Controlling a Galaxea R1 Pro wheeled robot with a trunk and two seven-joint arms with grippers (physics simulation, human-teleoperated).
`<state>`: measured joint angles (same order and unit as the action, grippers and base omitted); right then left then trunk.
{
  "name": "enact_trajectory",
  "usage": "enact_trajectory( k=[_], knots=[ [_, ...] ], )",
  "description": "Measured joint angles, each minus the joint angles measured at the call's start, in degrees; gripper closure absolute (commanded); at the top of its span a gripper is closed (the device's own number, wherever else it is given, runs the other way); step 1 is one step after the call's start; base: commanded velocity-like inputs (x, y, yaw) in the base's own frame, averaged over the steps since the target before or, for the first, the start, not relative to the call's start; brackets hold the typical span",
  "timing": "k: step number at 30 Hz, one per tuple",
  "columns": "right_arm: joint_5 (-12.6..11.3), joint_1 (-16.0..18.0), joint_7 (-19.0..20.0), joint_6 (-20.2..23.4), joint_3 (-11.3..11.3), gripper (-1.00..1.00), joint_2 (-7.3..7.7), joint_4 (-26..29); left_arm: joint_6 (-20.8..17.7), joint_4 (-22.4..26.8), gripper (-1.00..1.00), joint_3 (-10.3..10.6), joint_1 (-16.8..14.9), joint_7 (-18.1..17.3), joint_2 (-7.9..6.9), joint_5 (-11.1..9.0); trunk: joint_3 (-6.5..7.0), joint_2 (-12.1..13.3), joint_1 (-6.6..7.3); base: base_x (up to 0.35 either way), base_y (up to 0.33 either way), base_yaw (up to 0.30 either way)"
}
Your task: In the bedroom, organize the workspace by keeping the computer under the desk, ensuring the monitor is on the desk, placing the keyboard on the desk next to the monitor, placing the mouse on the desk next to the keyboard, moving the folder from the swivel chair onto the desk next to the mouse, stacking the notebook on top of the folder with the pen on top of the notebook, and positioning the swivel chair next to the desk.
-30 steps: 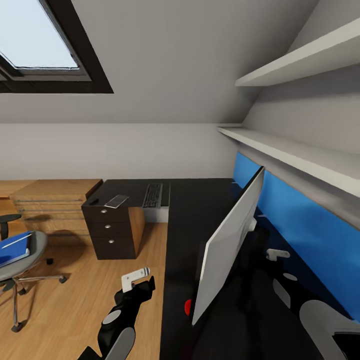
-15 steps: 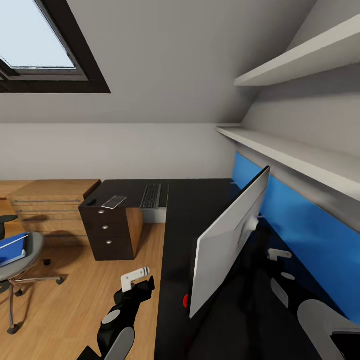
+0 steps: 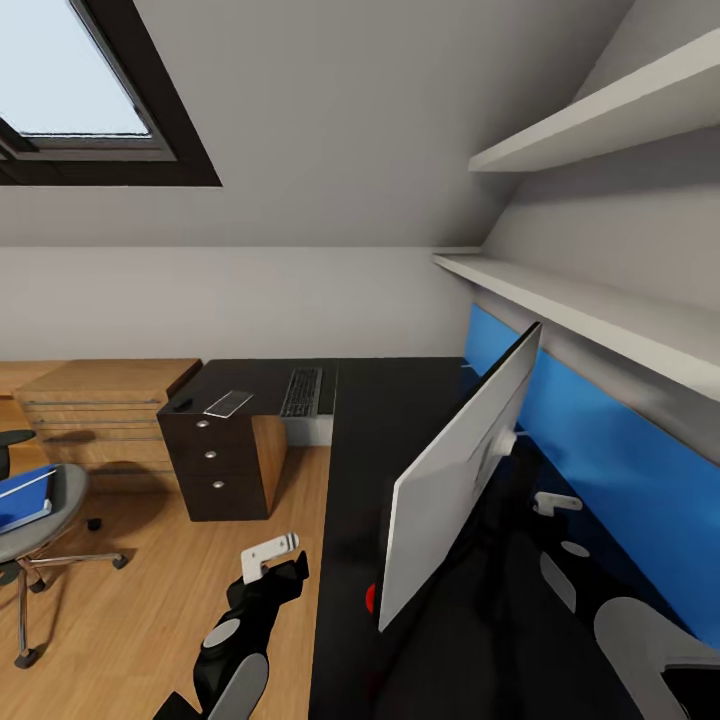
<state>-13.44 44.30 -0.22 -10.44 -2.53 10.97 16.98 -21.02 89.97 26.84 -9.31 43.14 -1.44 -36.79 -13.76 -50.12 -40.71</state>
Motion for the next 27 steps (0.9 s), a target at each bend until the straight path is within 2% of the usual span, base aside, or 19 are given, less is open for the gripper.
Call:
enact_trajectory(
  k=[14, 17, 20, 27],
  knots=[
    [0.0, 0.0, 0.0, -1.7, -0.2, 1.0, 0.06, 0.0, 0.0, 0.0, -1.0, -0.1, 0.0, 0.0, 0.0, 0.0, 0.0, 0.0, 0.0, 0.0, 0.0, 0.0],
    [1.6, 0.0, 0.0, -1.7, -0.4, 1.0, -0.03, 0.0, 0.0, 0.0, -1.0, -0.5, 0.0, 0.6, -0.04, 0.1, 0.0, 0.0, 0.0, 0.0, 0.0, 0.0],
    [3.8, 0.0, 0.0, -1.7, -0.5, 1.0, -0.8, 0.0, 0.0, 0.0, -1.0, -2.0, 0.0, 3.9, -0.04, 0.0, 0.0, 0.0, 0.0, 0.0, 0.0, 0.0],
    [4.6, 0.0, 0.0, -1.7, -0.1, 1.0, -1.12, 0.0, 0.0, 0.0, -1.0, -2.5, 0.0, 5.2, 0.0, -0.1, 0.0, 0.0, 0.0, 0.0, 0.0, 0.021]
  ],
)
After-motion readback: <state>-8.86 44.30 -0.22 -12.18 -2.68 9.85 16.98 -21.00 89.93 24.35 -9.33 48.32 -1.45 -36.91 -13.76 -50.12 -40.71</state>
